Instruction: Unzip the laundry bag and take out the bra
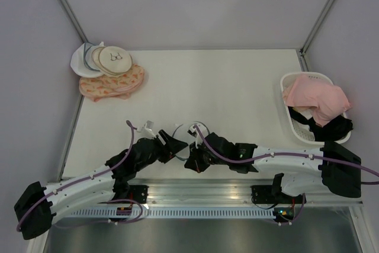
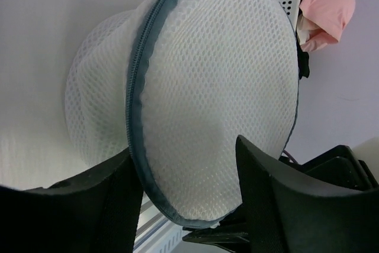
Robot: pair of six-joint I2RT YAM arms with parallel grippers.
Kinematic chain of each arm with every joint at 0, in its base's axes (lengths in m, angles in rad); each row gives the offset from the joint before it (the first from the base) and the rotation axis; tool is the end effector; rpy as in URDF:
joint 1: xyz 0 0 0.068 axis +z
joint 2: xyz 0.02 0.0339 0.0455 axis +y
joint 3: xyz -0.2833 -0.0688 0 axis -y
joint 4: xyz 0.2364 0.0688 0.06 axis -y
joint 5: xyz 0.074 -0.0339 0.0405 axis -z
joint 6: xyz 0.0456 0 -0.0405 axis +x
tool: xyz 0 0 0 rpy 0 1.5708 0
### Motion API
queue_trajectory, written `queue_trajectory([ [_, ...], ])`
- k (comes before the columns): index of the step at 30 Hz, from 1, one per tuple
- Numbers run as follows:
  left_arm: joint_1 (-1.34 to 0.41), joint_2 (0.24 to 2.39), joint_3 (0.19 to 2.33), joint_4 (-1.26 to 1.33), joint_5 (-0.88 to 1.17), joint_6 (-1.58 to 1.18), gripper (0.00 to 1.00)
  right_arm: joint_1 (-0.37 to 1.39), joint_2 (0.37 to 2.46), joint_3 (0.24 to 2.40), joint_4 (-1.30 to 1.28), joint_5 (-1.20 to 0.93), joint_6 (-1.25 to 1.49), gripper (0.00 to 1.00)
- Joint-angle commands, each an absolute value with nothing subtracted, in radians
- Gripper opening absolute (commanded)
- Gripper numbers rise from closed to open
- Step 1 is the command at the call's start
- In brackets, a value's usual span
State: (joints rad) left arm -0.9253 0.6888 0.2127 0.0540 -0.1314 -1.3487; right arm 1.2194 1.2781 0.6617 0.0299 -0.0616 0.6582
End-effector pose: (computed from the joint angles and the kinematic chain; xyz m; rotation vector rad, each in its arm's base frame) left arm 0.0936 -0.1143 0.1897 -0.5661 2.1783 -1.2582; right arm 0.0887 0.2501 0.2309 -0.6997 2.2853 1.0772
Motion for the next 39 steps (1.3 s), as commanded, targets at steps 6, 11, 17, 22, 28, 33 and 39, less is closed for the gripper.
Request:
queue_trajectory([
  [6,-0.94,0.689,0.227,0.2,-0.116,-1.333,0.09,1.224,1.261,0.689,-0.027,0.017,0.627,0.01],
  [11,-0.94,0.649,0.247,0.104,-0.187,-1.281,0.02,1.224,1.25,0.729,-0.178,0.081,0.607,0.0],
  [17,-0.937,0.643,0.276,0.014,-0.203,-1.163,0.02,1.224,1.244,0.787,-0.483,0.253,0.614,0.0],
  [22,-0.937,0.679,0.319,-0.064,-0.149,-1.028,0.02,1.145,1.232,0.785,-0.649,0.474,0.66,0.0],
  [28,-0.925,0.75,0.37,-0.054,-0.028,-0.879,0.02,0.985,1.183,0.798,-0.597,0.6,0.588,0.0],
  [33,-0.896,0.928,0.471,-0.006,0.064,-0.741,0.02,0.942,1.21,0.821,-0.532,0.572,0.52,0.0],
  [39,-0.795,1.187,0.638,0.121,0.089,-0.617,0.02,0.939,1.232,0.804,-0.496,0.448,0.509,0.01],
])
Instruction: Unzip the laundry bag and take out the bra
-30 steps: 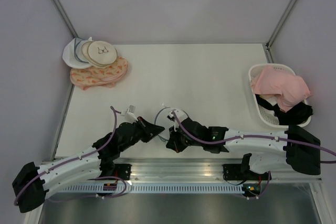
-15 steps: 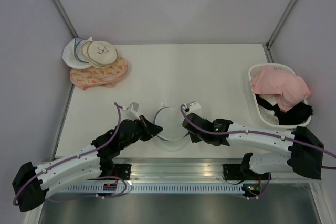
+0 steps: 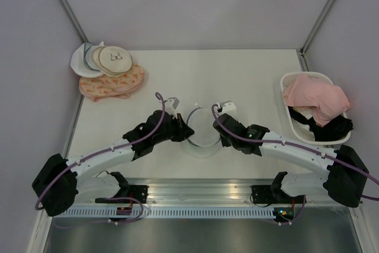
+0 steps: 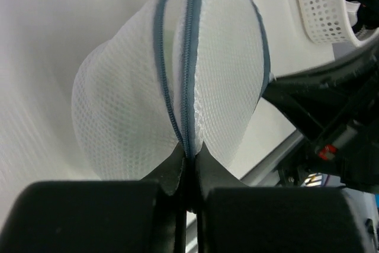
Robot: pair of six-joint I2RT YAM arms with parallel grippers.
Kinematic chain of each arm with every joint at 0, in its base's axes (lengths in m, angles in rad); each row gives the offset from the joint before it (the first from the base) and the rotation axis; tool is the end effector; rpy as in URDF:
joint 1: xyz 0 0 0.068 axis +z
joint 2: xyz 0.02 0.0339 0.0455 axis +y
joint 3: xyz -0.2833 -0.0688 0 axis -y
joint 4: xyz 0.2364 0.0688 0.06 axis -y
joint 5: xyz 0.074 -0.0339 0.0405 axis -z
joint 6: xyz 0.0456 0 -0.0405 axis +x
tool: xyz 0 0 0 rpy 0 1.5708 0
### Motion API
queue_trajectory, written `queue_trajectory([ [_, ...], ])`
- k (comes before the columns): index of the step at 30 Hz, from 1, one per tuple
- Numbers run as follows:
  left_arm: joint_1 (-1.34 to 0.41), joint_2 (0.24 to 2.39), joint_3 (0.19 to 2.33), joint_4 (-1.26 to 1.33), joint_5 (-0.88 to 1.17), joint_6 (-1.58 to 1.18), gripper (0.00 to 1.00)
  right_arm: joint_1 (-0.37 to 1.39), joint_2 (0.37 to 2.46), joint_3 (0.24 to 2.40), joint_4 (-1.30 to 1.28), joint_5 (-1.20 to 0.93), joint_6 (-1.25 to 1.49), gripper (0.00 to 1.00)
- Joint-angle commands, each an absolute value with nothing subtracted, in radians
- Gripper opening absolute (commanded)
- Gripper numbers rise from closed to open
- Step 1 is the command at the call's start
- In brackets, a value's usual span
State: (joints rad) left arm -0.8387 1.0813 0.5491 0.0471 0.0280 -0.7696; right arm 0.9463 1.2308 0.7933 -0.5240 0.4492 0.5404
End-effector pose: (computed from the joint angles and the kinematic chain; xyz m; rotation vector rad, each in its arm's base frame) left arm 0.1506 -0.1695 0.2395 0.0953 2.2161 -0.9853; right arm 0.1511 0.1758 0.2404 -0.3147 2.3840 0.1070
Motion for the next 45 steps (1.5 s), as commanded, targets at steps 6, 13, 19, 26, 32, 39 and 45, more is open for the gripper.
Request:
queue_trajectory([
  [6,-0.654,1.41,0.802,0.147,0.08,-0.586,0.3,0.94,1.184,0.746,-0.416,0.27,0.532,0.0],
  [13,-0.626,1.216,0.702,0.043,-0.057,-0.731,1.0,0.942,1.146,0.732,-0.358,0.119,0.515,0.01],
  [19,-0.663,1.014,0.478,0.097,0.106,-0.949,1.0,0.942,1.138,0.703,-0.149,-0.133,0.491,0.0],
  [26,-0.732,0.878,0.338,0.195,0.169,-1.123,1.0,0.942,1.203,0.709,-0.043,-0.247,0.497,0.01],
  [32,-0.741,0.873,0.284,0.324,0.106,-1.204,1.0,0.963,1.238,0.715,-0.066,-0.247,0.48,0.0],
  [39,-0.767,0.974,0.325,0.377,0.133,-1.232,1.0,0.985,1.247,0.703,-0.064,-0.233,0.472,0.0],
  [45,-0.796,1.043,0.295,0.494,0.129,-1.282,0.84,0.999,1.27,0.719,-0.06,-0.226,0.466,0.0],
])
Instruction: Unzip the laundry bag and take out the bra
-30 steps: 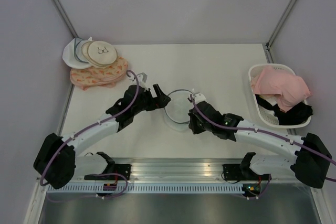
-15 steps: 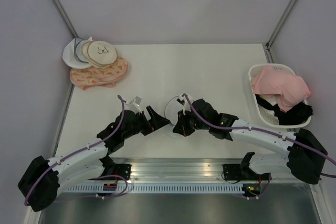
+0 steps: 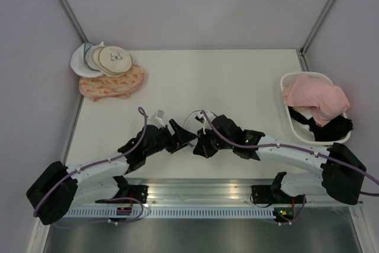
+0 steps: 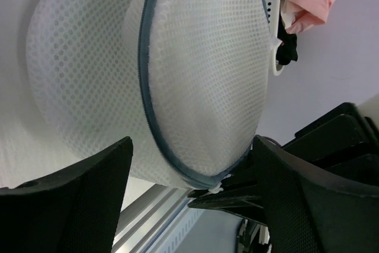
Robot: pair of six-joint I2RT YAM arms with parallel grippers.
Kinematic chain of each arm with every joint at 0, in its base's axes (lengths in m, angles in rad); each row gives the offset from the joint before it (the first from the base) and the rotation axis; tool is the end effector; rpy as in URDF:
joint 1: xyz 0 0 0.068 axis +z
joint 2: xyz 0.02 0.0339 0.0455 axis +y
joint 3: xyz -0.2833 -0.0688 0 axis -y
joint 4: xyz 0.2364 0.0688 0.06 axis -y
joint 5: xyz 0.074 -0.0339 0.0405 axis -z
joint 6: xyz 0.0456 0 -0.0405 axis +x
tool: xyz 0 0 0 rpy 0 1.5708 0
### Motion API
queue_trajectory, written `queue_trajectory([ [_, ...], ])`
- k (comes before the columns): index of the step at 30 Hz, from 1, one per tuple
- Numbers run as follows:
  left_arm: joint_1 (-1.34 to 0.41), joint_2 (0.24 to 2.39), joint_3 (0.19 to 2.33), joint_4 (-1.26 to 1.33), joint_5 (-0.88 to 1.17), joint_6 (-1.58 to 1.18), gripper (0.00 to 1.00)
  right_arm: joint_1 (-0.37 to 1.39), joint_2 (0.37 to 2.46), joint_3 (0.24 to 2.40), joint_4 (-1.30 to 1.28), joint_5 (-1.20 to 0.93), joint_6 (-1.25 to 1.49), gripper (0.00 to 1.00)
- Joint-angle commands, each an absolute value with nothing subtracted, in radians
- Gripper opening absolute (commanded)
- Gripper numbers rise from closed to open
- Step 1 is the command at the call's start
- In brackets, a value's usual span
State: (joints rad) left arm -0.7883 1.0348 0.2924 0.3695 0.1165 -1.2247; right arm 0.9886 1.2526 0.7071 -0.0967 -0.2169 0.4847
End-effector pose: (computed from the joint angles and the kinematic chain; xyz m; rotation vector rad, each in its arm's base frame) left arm 0.1381 -0.1464 0.1980 -0.3966 2.1993 -1.3576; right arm 0.1345 0.2222 0.2402 -0.7256 2.2934 1.0018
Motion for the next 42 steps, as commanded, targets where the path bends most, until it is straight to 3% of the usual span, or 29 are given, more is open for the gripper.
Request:
queue_trajectory([
  [1,-0.796,1.043,0.291,0.503,0.121,-1.284,0.79,1.0,1.273,0.721,-0.061,-0.224,0.465,0.0],
  [5,-0.796,1.014,0.281,0.486,0.089,-1.278,0.57,1.011,1.27,0.727,-0.11,-0.181,0.459,0.0],
  [8,-0.796,0.986,0.278,0.447,0.061,-1.267,0.3,1.015,1.25,0.727,-0.15,-0.147,0.46,0.0],
  [13,-0.796,0.956,0.279,0.4,0.032,-1.252,0.05,1.022,1.201,0.721,-0.23,-0.092,0.471,0.0],
  [21,-0.796,0.905,0.268,0.328,0.005,-1.236,0.02,1.022,1.115,0.706,-0.412,0.058,0.515,0.0],
  [28,-0.795,0.862,0.285,0.267,-0.025,-1.204,0.02,1.006,1.164,0.758,-0.624,0.484,0.65,0.0],
  [32,-0.796,0.856,0.293,0.252,-0.009,-1.18,0.02,0.985,1.19,0.762,-0.626,0.545,0.675,0.0],
  [33,-0.796,0.862,0.296,0.25,-0.005,-1.164,0.04,0.982,1.196,0.761,-0.605,0.543,0.673,0.0],
  [37,-0.796,0.861,0.304,0.267,0.023,-1.115,0.63,0.971,1.23,0.756,-0.569,0.548,0.652,0.0],
  [38,-0.796,0.854,0.305,0.262,0.018,-1.108,0.84,0.966,1.236,0.753,-0.562,0.549,0.647,0.0],
  [41,-0.796,0.774,0.29,0.178,-0.099,-1.074,0.99,0.934,1.264,0.723,-0.519,0.526,0.632,0.0],
  [42,-0.796,0.773,0.29,0.178,-0.1,-1.075,0.99,0.934,1.264,0.718,-0.518,0.526,0.632,0.0],
])
